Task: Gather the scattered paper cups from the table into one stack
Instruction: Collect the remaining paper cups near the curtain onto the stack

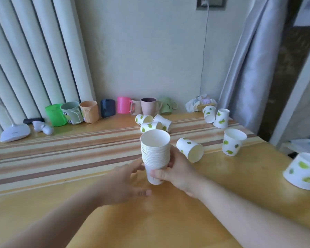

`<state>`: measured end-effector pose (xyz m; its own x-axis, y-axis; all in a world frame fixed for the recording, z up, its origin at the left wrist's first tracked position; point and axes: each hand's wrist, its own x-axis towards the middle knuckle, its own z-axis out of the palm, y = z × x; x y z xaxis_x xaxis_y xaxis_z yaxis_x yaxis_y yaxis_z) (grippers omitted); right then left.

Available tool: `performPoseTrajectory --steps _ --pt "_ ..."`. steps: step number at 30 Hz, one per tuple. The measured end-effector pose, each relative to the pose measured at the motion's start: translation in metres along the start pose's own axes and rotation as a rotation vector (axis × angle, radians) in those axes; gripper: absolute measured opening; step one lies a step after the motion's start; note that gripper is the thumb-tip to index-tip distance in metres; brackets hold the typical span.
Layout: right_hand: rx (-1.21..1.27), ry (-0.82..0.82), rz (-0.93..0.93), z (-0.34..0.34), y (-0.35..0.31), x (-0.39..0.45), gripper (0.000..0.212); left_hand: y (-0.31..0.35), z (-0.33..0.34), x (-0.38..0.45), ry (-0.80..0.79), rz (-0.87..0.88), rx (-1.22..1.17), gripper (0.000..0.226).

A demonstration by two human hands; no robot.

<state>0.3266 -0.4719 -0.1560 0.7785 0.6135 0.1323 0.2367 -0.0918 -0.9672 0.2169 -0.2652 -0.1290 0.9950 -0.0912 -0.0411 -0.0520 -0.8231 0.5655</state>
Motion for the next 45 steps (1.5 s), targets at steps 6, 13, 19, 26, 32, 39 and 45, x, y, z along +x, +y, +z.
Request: performPoseTrajectory --steps 6,13,19,26,32,39,45 --pt "-0.068 0.037 0.016 -0.028 0.006 -0.009 0.071 0.047 0.035 0.041 0.285 -0.055 -0.185 0.07" --pt "-0.486 0.327 -0.179 -0.098 0.006 -0.008 0.059 0.055 0.057 0.085 0.571 -0.18 -0.431 0.051" --pt "-0.762 0.359 0.194 -0.093 0.033 0.021 0.091 0.05 0.07 0.099 0.585 -0.198 -0.357 0.05" --pt "-0.47 0.498 0.073 -0.098 0.04 0.025 0.071 0.042 0.071 0.095 0.599 -0.179 -0.398 0.059" --pt "-0.148 0.599 0.016 -0.118 0.007 0.016 0.07 0.037 0.069 0.096 0.588 -0.173 -0.445 0.058" --pt "-0.181 0.545 0.087 -0.114 -0.001 0.0 0.082 0.037 0.07 0.092 0.549 -0.161 -0.439 0.051" --pt "0.508 0.55 -0.002 -0.108 -0.048 0.02 0.052 0.038 0.068 0.092 0.617 -0.139 -0.427 0.065"
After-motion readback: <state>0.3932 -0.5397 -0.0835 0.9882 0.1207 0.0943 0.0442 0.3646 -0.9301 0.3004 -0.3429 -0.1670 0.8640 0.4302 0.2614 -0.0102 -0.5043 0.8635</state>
